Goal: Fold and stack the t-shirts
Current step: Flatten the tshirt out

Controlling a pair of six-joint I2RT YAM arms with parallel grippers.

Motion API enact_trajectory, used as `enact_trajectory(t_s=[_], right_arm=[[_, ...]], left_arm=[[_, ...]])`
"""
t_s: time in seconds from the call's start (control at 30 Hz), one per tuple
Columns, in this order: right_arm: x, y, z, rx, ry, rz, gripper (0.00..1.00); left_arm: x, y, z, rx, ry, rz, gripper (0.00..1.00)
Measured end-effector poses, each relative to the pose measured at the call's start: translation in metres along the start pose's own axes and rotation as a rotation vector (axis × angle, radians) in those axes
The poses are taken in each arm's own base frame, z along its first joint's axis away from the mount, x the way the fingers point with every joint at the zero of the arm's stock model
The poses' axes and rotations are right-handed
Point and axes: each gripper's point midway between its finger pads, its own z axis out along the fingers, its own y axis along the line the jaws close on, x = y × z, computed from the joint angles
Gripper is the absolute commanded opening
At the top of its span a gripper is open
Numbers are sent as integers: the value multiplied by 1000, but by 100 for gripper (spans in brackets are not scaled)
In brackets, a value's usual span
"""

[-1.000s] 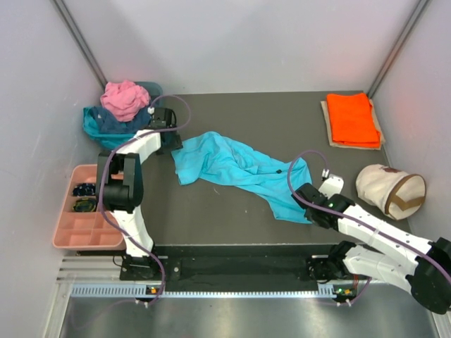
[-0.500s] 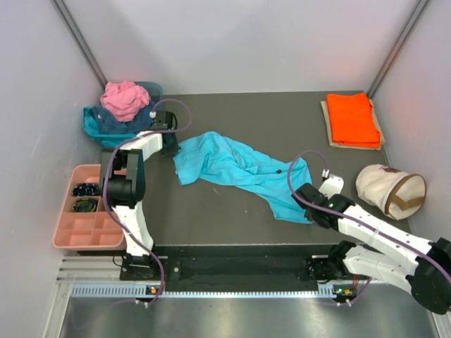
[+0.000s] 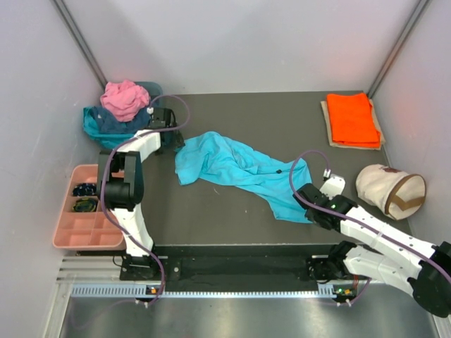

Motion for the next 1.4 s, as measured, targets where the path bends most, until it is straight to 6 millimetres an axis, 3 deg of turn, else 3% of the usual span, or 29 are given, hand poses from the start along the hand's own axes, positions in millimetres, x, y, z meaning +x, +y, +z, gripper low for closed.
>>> enact_trajectory(t_s=[0.4, 0.67, 0.87, 0.97, 1.0, 1.13, 1.4], right_arm=[[0, 0, 0, 0, 0, -11, 0], [0, 0, 1, 0, 0, -19, 0], [1, 1, 2, 2, 6, -31, 0], [1, 2, 3, 2, 6, -36, 0], [1, 2, 3, 0, 7, -36, 0], [2, 3, 3, -1, 8, -35, 0], [2, 3, 3, 1, 11, -37, 0]], left_arm=[[-13, -10, -1, 66, -37, -35, 73], [-1, -25, 18, 139, 1, -65, 69], [-5, -35, 22, 193, -21, -89, 63], [-4, -39, 22, 213, -19, -101, 48], [-4, -40, 22, 217, -17, -104, 27], [3, -39, 23, 220, -1, -111, 0], [5, -39, 24, 224, 3, -112, 0]])
